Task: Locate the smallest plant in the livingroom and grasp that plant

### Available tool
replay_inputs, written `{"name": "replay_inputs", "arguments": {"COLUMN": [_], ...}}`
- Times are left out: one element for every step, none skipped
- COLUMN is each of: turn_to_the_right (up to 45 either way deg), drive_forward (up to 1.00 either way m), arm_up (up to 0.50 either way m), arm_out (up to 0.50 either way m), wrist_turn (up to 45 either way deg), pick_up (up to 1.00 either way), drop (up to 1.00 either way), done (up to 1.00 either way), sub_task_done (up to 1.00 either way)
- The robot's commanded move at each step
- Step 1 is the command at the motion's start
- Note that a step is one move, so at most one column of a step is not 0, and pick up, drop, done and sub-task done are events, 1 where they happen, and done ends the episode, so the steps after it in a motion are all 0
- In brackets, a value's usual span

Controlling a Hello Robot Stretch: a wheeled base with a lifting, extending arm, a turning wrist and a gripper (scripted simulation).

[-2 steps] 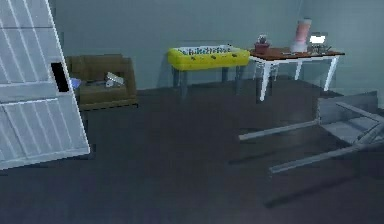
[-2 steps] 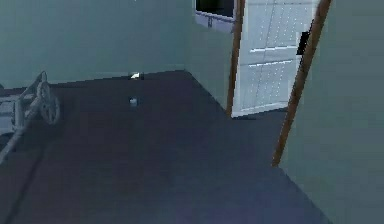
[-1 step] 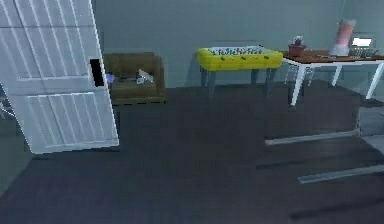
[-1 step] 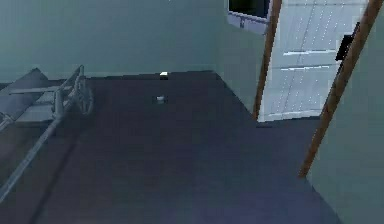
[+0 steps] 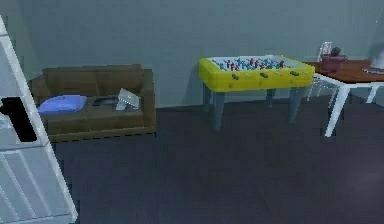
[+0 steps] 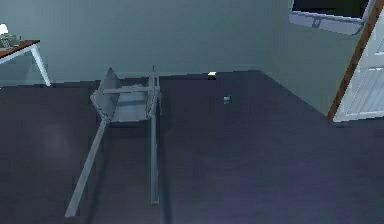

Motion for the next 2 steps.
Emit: {"name": "replay_inputs", "arguments": {"turn_to_the_right": [-3.0, 0.0], "drive_forward": [0.00, 0.70], "arm_up": [0.00, 0.00], "arm_out": [0.00, 0.00], "wrist_turn": [0.0, 0.0], "pick_up": [0.00, 0.00], "drop": [0.00, 0.00], "done": [0.00, 0.00], "sub_task_done": [0.00, 0.00]}}
